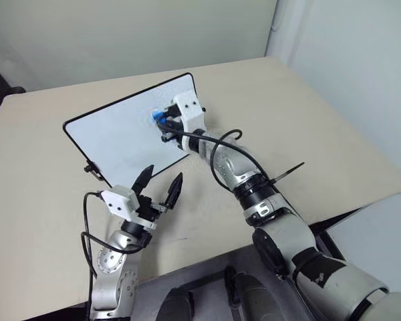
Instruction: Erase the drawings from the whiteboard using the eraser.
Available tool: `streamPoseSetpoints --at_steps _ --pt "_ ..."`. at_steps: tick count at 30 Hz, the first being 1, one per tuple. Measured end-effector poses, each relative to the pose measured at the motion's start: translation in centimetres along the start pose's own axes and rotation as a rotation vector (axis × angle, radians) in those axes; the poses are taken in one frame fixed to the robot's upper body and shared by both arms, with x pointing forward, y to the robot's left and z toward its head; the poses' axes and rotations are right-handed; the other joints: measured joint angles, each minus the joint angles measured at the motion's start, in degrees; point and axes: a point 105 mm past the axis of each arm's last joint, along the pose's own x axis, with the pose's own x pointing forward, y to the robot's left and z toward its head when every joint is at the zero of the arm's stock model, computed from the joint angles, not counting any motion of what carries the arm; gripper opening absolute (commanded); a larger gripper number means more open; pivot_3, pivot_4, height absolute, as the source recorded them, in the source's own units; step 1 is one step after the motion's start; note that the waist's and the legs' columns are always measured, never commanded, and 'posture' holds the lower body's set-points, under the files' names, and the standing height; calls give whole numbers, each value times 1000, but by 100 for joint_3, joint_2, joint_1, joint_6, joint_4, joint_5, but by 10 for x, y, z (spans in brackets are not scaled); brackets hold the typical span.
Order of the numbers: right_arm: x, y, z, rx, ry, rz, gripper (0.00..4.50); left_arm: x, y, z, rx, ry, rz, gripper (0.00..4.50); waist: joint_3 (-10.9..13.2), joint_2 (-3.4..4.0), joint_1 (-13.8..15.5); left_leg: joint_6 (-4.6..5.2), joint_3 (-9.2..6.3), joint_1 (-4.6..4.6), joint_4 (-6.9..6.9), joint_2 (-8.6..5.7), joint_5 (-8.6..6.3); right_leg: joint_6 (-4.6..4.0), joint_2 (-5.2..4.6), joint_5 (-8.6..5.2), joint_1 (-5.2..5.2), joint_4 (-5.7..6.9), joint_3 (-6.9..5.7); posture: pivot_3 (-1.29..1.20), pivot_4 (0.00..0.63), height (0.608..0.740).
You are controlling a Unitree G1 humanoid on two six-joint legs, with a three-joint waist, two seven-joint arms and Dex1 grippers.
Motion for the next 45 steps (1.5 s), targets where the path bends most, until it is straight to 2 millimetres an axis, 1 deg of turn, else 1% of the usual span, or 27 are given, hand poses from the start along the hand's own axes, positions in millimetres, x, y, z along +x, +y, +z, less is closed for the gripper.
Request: streamPoseSetpoints --at_steps 5,6,7,9,11,15,17,18,21,24,27,28,30,33,35,37,39,40,43,44,45 --pt "-3 -9 -47 2 162 -31 133 0 -1 0 -1 2 -12 4500 0 0 6 23 -1 -1 10 0 14 -6 1 15 6 3 -2 0 150 737" --pt "-5 -10 -54 7 190 -32 133 0 -1 -1 -1 3 -13 4500 1 0 7 24 -2 -3 11 0 15 -5 1 15 5 2 -2 0 150 737" --pt "-6 -11 -57 9 203 -31 133 0 -1 -1 -1 3 -13 4500 1 0 7 24 -1 -3 11 0 15 -5 1 15 5 3 -2 0 150 737" --pt "-9 -11 -57 9 208 -23 133 0 -1 -2 -3 5 -15 4500 1 0 10 22 -2 -5 11 0 13 -3 1 14 5 1 -3 0 150 737" --pt "-11 -9 -48 3 188 -12 133 1 -1 -2 -4 6 -16 4500 1 0 14 16 -2 -8 10 0 9 3 1 9 3 -3 -4 0 150 737" --pt "-26 -12 -31 1 152 2 133 3 -2 -2 -6 1 -24 4500 0 0 53 13 1 -10 11 -1 -9 8 -3 -12 5 -4 -4 0 150 737" --pt "-40 -16 -27 9 149 8 133 4 -4 -3 -11 1 -32 4500 0 -1 93 16 4 -10 13 -3 -16 -27 -4 -1 8 -3 -4 0 150 737" --pt "-49 -20 -27 12 155 8 133 4 -5 -4 -14 2 -37 4500 0 -1 124 19 4 -10 14 -4 -18 -29 -6 -8 11 -3 -4 0 150 737" --pt "-86 -40 -30 -5 225 -39 133 4 -7 -6 -22 8 -42 4500 0 -1 182 25 12 -6 28 -10 -21 -19 -10 -25 20 -1 -2 0 150 737" --pt "-119 -52 -44 9 325 -85 133 5 -10 -8 -32 8 -47 4500 -1 -2 182 31 24 -1 31 -13 -25 -12 -11 -29 22 -3 4 0 150 737" --pt "-142 -54 -57 31 404 -93 133 6 -13 -9 -41 9 -55 4500 -1 -2 167 32 30 5 31 -12 -25 -10 -9 -29 22 1 8 0 150 737" --pt "-150 -53 -61 36 429 -91 133 6 -13 -10 -44 11 -57 4500 -1 -2 170 33 31 6 31 -12 -23 3 -8 -36 24 2 8 0 150 737" --pt "-163 -55 -71 47 475 -99 133 7 -15 -11 -49 13 -60 4500 -1 -2 172 36 31 15 31 -13 -22 42 -6 -53 36 2 8 0 150 737" --pt "-179 -57 -94 66 554 -116 133 7 -17 -13 -58 17 -69 4500 0 -2 169 50 32 59 30 -19 -30 54 -6 -48 86 0 13 0 150 737" --pt "-181 -56 -97 61 553 -114 133 8 -20 -14 -64 18 -78 4500 1 0 156 55 30 104 29 -23 -33 61 -2 -47 133 -8 15 0 150 737" --pt "-183 -56 -100 63 554 -115 133 9 -23 -15 -70 18 -85 4500 1 0 141 58 17 122 27 -24 -33 70 11 -52 163 -42 13 0 150 737" --pt "-184 -56 -102 56 550 -118 812 10 -23 -17 -75 22 -85 4500 1 2 142 67 -5 120 25 -16 -27 74 42 -55 192 -98 15 0 150 737" --pt "-184 -56 -102 55 549 -119 1036 10 -23 -18 -76 26 -84 4500 1 2 143 67 -6 119 26 -15 -27 78 44 -57 197 -102 17 0 150 737" --pt "-187 -57 -109 66 562 -122 2107 10 -23 -19 -78 28 -84 4500 1 2 146 66 -14 111 26 -25 -29 84 41 -59 195 -103 26 0 150 737" --pt "-186 -56 -108 67 556 -114 2509 10 -23 -19 -78 29 -83 4500 1 3 145 68 -14 108 26 -26 -33 88 39 -57 192 -103 28 0 150 737" --pt "-186 -56 -107 65 551 -112 2814 10 -23 -19 -78 28 -85 4500 1 2 146 68 -14 108 26 -26 -37 89 39 -56 193 -103 28 0 150 737"
